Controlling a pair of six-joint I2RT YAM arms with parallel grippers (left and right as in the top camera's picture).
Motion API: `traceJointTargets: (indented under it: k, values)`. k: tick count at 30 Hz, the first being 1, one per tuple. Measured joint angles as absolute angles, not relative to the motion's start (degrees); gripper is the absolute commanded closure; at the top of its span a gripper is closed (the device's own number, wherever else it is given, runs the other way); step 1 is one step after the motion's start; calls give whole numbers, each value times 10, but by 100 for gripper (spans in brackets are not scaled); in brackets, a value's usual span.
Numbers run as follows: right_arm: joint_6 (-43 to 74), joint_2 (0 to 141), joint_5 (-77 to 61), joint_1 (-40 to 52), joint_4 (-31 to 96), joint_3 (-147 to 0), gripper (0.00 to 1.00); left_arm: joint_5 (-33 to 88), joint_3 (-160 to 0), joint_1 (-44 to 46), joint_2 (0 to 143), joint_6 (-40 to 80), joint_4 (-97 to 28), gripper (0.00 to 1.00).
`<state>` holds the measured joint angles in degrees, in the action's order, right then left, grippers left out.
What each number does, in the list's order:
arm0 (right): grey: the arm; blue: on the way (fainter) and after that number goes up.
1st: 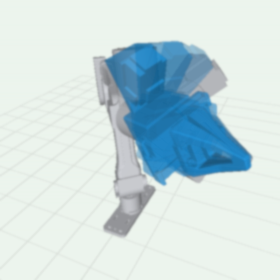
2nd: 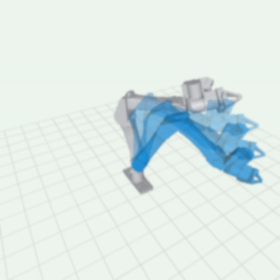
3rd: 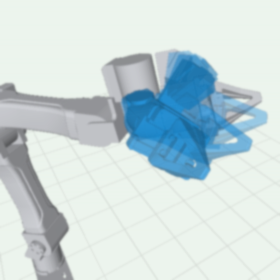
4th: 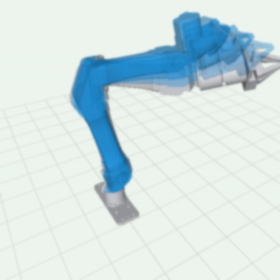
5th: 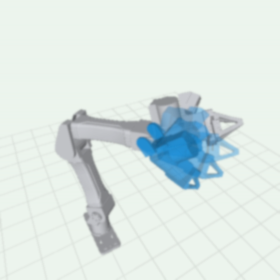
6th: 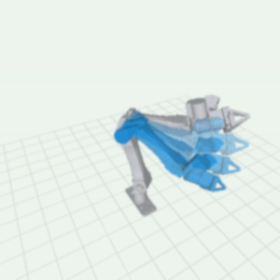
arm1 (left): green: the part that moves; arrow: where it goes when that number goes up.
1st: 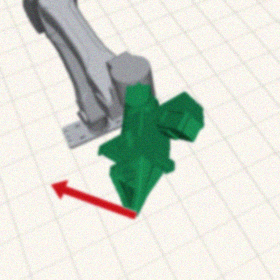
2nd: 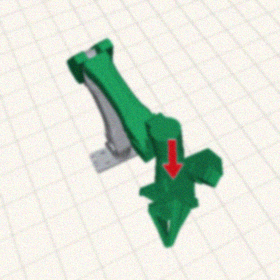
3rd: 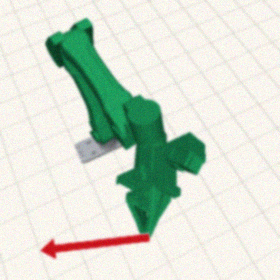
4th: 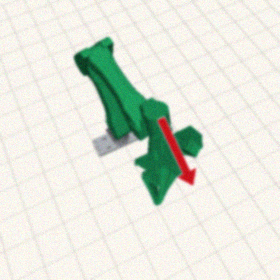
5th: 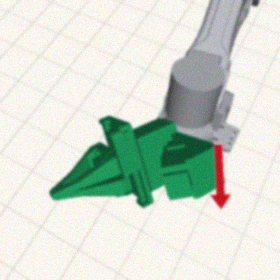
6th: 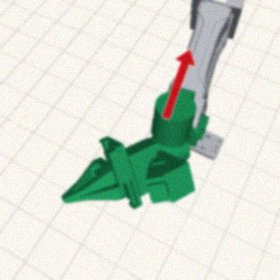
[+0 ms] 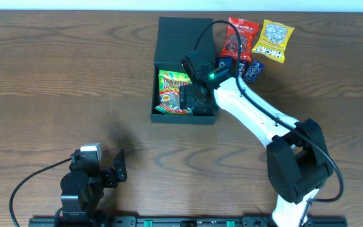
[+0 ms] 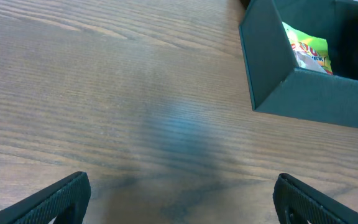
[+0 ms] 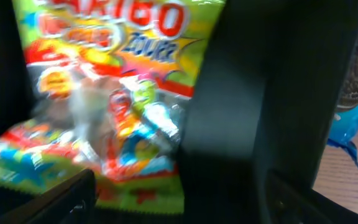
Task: Pack container
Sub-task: 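Carry the Haribo bag into the green box and release it, then move the right gripper to the Oreo pack and grasp it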
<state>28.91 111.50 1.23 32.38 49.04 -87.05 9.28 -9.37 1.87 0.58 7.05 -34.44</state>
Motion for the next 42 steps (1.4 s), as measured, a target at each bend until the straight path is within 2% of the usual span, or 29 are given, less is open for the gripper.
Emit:
traceJointTargets:
  k: [1,3,8,11,15,19,21,24,38,42]
  values:
    - [279,1104,7,324,499,-882,13,93,-94,19,6,70,-344,5]
    - [263,1073,5,324,503,-899,1,93,-94,19,6,70,-344,5]
    - [234,943,42,303,502,-927,1,93,-94,19,6,70,-344,5]
    - [224,905,59,259,501,-938,1,93,-94,19,6,70,-344,5]
    - [215,936,74,200,503,-931,10,93,-94,19,6,70,-344,5]
    - [213,981,72,178,517,-924,12,93,-94,19,6,70,-344,5]
    - [212,1005,67,171,519,-922,23,93,-94,19,6,71,-345,5]
    - [209,1037,62,168,518,-921,28,93,-94,19,6,70,-344,5]
    - [188,1176,38,167,383,-921,29,96,-94,19,6,70,-313,5]
    - [164,1200,26,160,377,-921,28,146,-93,19,6,4,-277,5]
